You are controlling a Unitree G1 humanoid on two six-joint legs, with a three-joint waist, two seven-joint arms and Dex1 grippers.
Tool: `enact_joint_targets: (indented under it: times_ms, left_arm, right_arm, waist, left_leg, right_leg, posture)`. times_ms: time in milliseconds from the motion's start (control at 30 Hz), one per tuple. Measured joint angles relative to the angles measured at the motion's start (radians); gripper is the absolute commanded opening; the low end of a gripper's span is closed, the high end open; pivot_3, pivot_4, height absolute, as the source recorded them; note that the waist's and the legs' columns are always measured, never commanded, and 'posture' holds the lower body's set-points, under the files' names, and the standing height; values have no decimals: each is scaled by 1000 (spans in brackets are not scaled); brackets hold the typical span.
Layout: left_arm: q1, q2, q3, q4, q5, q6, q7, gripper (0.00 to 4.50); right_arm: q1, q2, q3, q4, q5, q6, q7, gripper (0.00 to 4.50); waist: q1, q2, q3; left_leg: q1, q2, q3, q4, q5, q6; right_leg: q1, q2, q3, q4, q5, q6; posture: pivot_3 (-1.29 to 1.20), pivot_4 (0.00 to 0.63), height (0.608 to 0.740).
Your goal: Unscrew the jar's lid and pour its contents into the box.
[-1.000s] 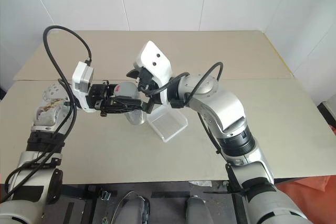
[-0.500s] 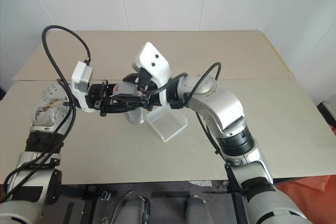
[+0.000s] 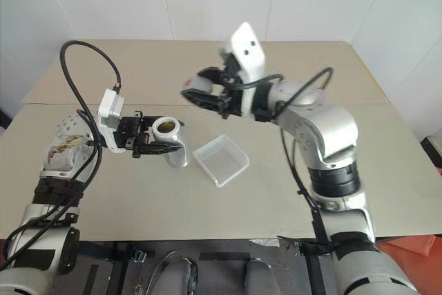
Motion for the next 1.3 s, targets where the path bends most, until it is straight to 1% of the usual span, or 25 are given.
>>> enact_joint_targets:
  times_ms: [67, 133, 233, 333, 533, 600, 633, 700, 733, 900, 1033, 1100, 1133, 1200, 1267, 1300]
  left_arm:
    - [0, 6, 22, -2, -1, -1, 25, 2433]
    - [1, 7, 30, -8, -2, -1, 43, 2433]
    - [13, 9, 46, -35, -2, -7, 78, 2433]
    - [19, 9, 55, -46, 0, -17, 114, 2433]
    - [19, -7, 54, -72, 27, -37, 207, 2433]
    - [19, -18, 52, -80, 46, -44, 246, 2433]
    - [19, -26, 48, -88, 59, -51, 266, 2433]
    - [19, -35, 39, -104, 79, -67, 298, 2433]
    - [19, -38, 33, -110, 100, -80, 319, 2433]
    - [17, -66, -35, -112, 258, -203, 447, 2433]
    - [-45, -71, -139, -10, 546, -486, 640, 2433]
    - [-116, -58, -218, 70, 751, -679, 792, 2433]
    - [-175, -23, -287, 109, 924, -799, 929, 2433]
    - [-281, 48, -394, 155, 1206, -932, 1164, 2433]
    - [-395, 101, -519, 190, 1490, -979, 1451, 2433]
    - [-429, 113, -566, 199, 1588, -982, 1549, 2433]
  right_arm:
    - [93, -62, -20, 0, -48, -42, -18, 2749]
    - [159, -91, -40, -2, -65, -52, -28, 2749]
    - [309, -132, -73, -14, -103, -57, -65, 2749]
    - [407, -128, -78, -23, -136, -50, -125, 2749]
    - [509, -75, -45, -34, -211, -15, -249, 2749]
    - [523, -63, -37, -12, -228, -15, -268, 3469]
    - [529, -61, -33, 2, -234, -14, -271, 3655]
    - [545, -62, -29, 8, -240, -11, -267, 4325]
    - [552, -68, -29, 7, -239, -8, -256, 4448]
    - [544, -127, -60, -41, -185, 65, -189, 4448]
    - [456, -175, -167, -96, -14, 232, -93, 4448]
    - [363, -215, -214, -120, 116, 353, -19, 4448]
    - [319, -244, -234, -139, 184, 410, 22, 4448]
    - [277, -276, -244, -160, 266, 469, 70, 4448]
    - [270, -291, -244, -155, 314, 510, 94, 4448]
    - [270, -292, -241, -153, 324, 520, 95, 4448]
  waist:
    - [-2, 0, 0]
    - [-4, 0, 0]
    - [-4, 0, 0]
    - [-12, 0, 0]
    - [-9, 0, 0]
    - [-6, 0, 0]
    - [-6, 0, 0]
    - [-4, 0, 0]
    - [-4, 0, 0]
    - [-3, 0, 0]
    - [-1, 0, 0]
    - [0, 0, 0]
    - [3, -1, 0]
    - [4, -1, 0]
    - [9, -1, 0]
    - [12, 0, 0]
  left_leg:
    - [0, 0, 0, 0, 0, 0]
    - [-1, 0, 0, 0, 0, 0]
    - [-1, 0, 0, 0, 0, 0]
    - [0, 0, 0, 0, 0, 0]
    - [1, 0, 0, 0, 0, 0]
    - [1, 0, 0, 0, 0, 0]
    - [1, 0, 0, 0, 0, 0]
    - [1, 0, 0, 0, 0, 0]
    - [1, 0, 0, 0, 0, 0]
    - [1, -1, 0, 0, 0, 0]
    - [1, -1, 0, 0, 0, 0]
    - [1, -1, 0, -1, 0, 0]
    - [0, -1, -1, -1, 0, 0]
    - [1, -1, -1, -2, 0, 0]
    - [0, -3, 0, -2, 0, 0]
    - [0, -4, 0, -2, 0, 0]
  right_leg:
    - [0, 0, 0, 0, 0, 0]
    - [-1, 0, 0, 0, 0, 0]
    - [-1, 0, 1, 0, 0, 0]
    - [-1, 1, 2, 0, 0, 0]
    - [0, 0, 2, 0, 0, 0]
    - [0, 0, 2, 0, 0, 0]
    - [0, 0, 2, 0, 0, 0]
    - [0, 0, 1, 0, 0, 0]
    - [0, 0, 2, 0, 0, 0]
    - [1, 0, 1, 0, 0, 0]
    - [1, 0, 1, -1, 0, 0]
    - [1, 0, 1, -1, 0, 0]
    - [0, 0, 1, -1, 0, 0]
    - [1, 0, 1, -3, 0, 0]
    - [1, -1, 1, -3, 0, 1]
    - [0, -3, 2, -2, 1, 2]
  posture:
    - [0, 150, 740]
    - [0, 150, 740]
    - [0, 150, 740]
    - [0, 150, 740]
    - [0, 150, 740]
    - [0, 150, 740]
    - [0, 150, 740]
    - [0, 150, 740]
    - [0, 150, 740]
    - [0, 150, 740]
    - [0, 150, 740]
    - [0, 150, 740]
    - [0, 150, 740]
    - [0, 150, 740]
    - [0, 150, 740]
    - [0, 150, 740]
